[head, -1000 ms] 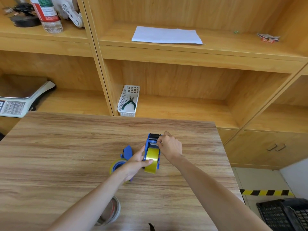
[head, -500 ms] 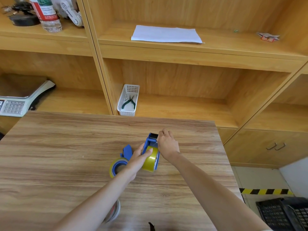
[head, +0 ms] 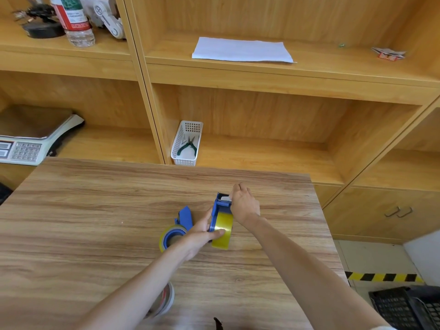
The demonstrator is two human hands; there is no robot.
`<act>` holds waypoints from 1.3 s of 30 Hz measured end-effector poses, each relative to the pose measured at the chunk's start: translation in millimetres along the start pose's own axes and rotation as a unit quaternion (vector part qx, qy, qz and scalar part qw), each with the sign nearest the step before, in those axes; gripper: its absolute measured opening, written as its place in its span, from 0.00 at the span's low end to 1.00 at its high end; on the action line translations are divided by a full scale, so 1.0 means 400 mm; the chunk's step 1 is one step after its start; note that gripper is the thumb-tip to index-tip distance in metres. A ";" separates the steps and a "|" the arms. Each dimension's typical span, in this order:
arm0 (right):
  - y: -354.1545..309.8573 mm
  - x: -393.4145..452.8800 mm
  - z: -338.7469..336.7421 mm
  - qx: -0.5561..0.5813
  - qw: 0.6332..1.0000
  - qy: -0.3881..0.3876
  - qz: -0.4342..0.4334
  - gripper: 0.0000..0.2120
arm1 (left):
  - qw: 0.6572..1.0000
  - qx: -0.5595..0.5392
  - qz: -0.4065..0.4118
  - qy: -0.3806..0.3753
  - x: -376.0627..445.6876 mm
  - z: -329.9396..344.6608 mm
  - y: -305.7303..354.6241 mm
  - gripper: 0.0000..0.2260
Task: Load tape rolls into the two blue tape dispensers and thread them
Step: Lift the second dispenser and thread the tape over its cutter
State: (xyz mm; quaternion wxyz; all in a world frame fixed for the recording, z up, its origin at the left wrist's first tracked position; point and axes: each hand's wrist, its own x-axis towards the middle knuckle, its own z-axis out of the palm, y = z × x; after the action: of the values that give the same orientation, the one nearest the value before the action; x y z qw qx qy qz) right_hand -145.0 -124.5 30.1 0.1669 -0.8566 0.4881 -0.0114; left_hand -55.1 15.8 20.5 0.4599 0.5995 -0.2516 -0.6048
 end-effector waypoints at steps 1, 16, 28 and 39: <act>-0.001 0.000 -0.003 0.006 1.000 0.000 0.004 0.19 | 1.000 -0.004 0.000 0.004 -0.001 -0.001 -0.001 0.39; 0.007 0.013 -0.030 0.046 0.998 -0.002 0.044 0.16 | 0.998 0.070 -0.006 0.003 -0.015 0.017 0.035 0.33; 0.014 0.010 -0.039 0.067 0.997 0.005 0.040 0.15 | 0.997 0.047 0.010 0.054 -0.019 0.021 0.026 0.31; 0.023 0.025 -0.055 0.073 0.994 0.007 0.078 0.14 | 0.997 -0.022 0.011 -0.067 -0.043 0.005 0.030 0.21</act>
State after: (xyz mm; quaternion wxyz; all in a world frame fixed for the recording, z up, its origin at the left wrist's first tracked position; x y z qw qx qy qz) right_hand -151.4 -143.3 46.5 0.2262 -0.8016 0.5521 -0.0396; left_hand -56.5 24.5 39.7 0.4621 0.5442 -0.2751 -0.6439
